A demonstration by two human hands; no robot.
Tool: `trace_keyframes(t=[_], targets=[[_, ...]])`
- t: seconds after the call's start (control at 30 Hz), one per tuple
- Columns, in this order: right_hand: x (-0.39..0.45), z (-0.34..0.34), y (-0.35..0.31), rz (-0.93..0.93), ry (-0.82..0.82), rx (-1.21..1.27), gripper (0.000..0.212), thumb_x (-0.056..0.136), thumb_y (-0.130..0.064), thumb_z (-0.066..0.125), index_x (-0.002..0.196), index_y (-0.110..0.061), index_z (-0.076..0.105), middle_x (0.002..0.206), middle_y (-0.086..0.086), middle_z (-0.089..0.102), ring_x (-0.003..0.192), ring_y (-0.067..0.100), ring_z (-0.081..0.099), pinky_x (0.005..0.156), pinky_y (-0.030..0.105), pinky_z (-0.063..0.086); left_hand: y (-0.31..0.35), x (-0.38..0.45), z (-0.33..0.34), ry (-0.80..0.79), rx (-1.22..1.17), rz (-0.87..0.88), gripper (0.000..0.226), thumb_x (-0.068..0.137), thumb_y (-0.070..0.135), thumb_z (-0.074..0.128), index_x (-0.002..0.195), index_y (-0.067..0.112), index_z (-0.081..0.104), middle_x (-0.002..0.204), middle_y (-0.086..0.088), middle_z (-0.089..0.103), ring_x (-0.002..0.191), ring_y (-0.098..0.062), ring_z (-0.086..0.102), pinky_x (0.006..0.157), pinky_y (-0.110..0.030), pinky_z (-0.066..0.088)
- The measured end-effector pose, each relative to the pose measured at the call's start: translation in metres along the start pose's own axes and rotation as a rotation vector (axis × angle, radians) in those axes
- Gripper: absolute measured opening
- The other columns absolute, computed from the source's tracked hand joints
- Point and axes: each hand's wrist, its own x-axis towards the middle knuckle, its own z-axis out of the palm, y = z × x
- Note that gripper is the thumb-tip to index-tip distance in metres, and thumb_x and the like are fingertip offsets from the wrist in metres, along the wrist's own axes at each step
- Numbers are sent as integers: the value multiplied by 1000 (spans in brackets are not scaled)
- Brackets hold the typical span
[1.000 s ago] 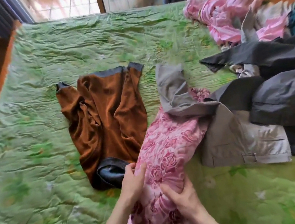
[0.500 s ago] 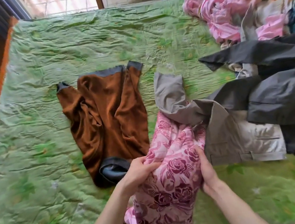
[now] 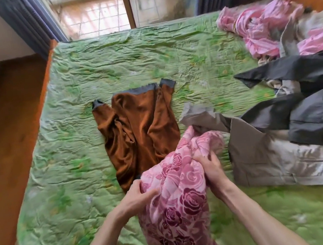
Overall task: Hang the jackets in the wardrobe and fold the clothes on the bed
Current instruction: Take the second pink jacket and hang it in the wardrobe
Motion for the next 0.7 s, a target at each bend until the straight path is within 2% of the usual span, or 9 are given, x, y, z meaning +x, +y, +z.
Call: trace_keyframes(t=[0.1, 0.2, 0.3, 0.37, 0.43, 0.5, 0.53, 0.63, 0.7], targets=[[-24, 6, -18, -94, -80, -112, 87, 76, -44, 78, 154, -43, 40, 139, -2, 64, 119, 18, 68, 106, 48, 54, 29, -3, 1, 183, 185, 88, 93, 83, 68, 63, 155, 15, 38, 153, -10, 45, 141, -25, 45, 118, -41, 38], [-59, 11, -40, -198, -170, -202, 73, 81, -38, 79, 147, -45, 47, 130, -12, 69, 112, 7, 70, 98, 32, 58, 68, -7, 1, 263, 119, 214, 107, 74, 88, 40, 154, 17, 46, 154, -8, 46, 143, -22, 43, 120, -39, 34], [-93, 12, -52, -377, -218, -397, 55, 91, -27, 78, 140, -42, 56, 132, -19, 69, 124, -1, 62, 103, 20, 49, 112, -6, 0, 178, -304, 236, 84, 92, 71, 56, 151, 12, 46, 141, 4, 56, 121, -10, 58, 101, -25, 43], [-108, 6, -49, -452, -256, -536, 63, 92, -32, 78, 148, -39, 52, 143, -19, 60, 136, -2, 52, 114, 22, 40, 130, 1, -3, 156, -513, 213, 92, 86, 66, 72, 153, 12, 40, 142, 5, 55, 123, -13, 59, 107, -31, 44], [-121, -1, -43, -451, -285, -576, 60, 90, -40, 78, 144, -46, 54, 143, -19, 59, 135, -1, 52, 114, 25, 41, 137, 4, -1, 142, -626, 220, 70, 83, 45, 83, 138, 10, 60, 127, -3, 73, 112, -21, 72, 105, -42, 54], [-135, -1, -47, -387, -274, -448, 52, 83, -52, 78, 132, -52, 61, 140, -13, 57, 127, 2, 59, 106, 26, 48, 143, -3, 6, 149, -654, 200, 24, 91, 14, 72, 113, 5, 73, 101, -11, 79, 87, -22, 77, 86, -36, 61], [-138, 0, -50, -359, -250, -369, 47, 79, -58, 77, 124, -49, 66, 137, -7, 57, 123, 5, 62, 100, 25, 51, 145, -7, 12, 152, -652, 198, 15, 93, 5, 65, 105, 3, 74, 95, -13, 78, 79, -21, 77, 75, -32, 61], [-132, 1, -61, -282, -162, -194, 64, 73, -76, 75, 119, -33, 70, 124, 6, 70, 115, 22, 69, 96, 39, 56, 143, -25, 27, 50, -704, 258, 19, 98, -1, 57, 107, 1, 74, 101, -23, 77, 87, -30, 78, 75, -35, 63], [-127, 1, -71, -278, -132, -144, 85, 70, -84, 71, 138, -34, 56, 135, 2, 68, 122, 21, 67, 101, 45, 55, 140, -40, 31, 15, -716, 323, 21, 96, -2, 59, 107, 2, 76, 104, -25, 77, 94, -37, 76, 82, -41, 62]])
